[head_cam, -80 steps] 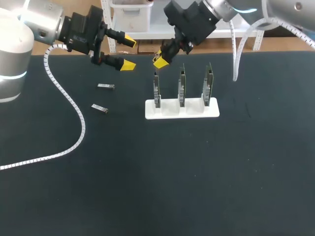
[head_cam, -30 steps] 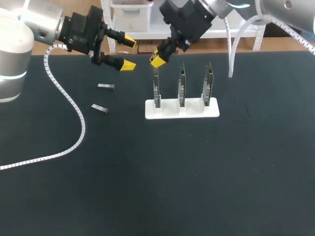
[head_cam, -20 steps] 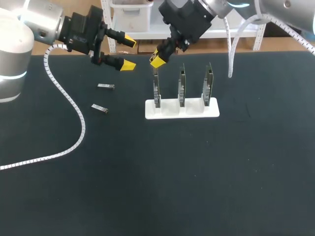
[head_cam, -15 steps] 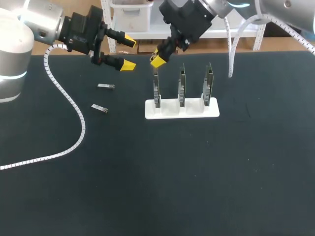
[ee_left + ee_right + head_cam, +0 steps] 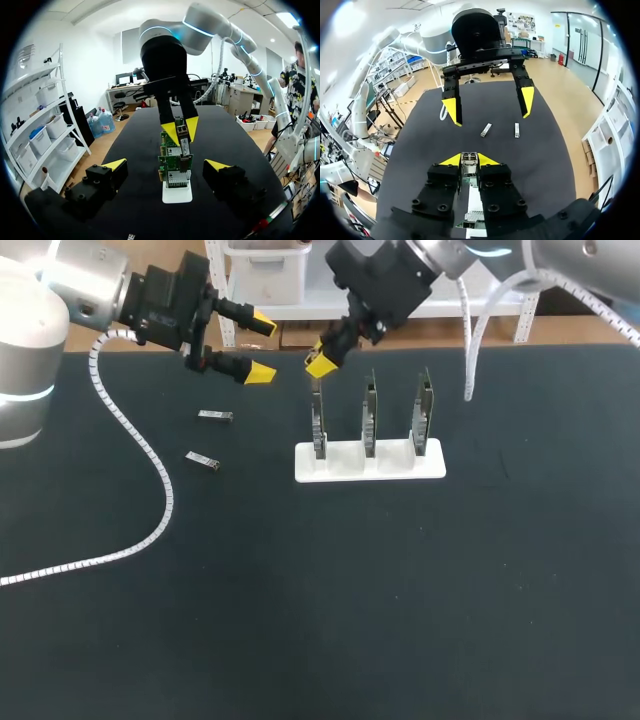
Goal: Pick up the optical module with the left hand, and insert it into the network port with the right hand.
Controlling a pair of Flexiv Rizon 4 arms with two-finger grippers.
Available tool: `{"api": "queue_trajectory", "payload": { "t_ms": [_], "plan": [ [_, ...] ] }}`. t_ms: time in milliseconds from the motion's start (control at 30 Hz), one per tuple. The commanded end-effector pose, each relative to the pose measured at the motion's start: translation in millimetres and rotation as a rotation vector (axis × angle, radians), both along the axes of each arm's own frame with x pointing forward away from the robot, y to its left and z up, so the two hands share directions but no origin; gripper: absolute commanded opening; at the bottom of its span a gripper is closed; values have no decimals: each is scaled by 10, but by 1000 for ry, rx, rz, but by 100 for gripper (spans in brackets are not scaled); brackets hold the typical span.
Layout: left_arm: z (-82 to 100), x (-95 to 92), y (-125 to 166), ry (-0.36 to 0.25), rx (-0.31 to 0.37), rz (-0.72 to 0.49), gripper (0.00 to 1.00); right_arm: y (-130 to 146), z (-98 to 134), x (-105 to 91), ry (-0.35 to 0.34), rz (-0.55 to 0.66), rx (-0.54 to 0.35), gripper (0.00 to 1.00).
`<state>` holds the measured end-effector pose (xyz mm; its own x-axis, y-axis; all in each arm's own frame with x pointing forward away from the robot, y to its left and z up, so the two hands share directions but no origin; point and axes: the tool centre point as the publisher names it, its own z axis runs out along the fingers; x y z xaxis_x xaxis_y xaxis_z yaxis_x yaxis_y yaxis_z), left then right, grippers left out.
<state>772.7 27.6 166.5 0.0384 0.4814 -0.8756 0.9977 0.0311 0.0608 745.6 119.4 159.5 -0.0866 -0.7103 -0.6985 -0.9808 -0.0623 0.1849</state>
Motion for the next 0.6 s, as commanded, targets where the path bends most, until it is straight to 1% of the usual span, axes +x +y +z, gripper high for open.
{"api": "queue_trajectory", "payload": {
  "t_ms": [33,433,600],
  "plan": [
    [3,6,-5,1,4,-1,100,-42,-11,-115,-16,-16,6,0],
    [3,6,-5,1,4,-1,100,-19,-55,-56,-9,2,1,0],
    [3,6,-5,1,4,-1,100,-45,-17,-21,-15,4,-10,0]
  ]
}}
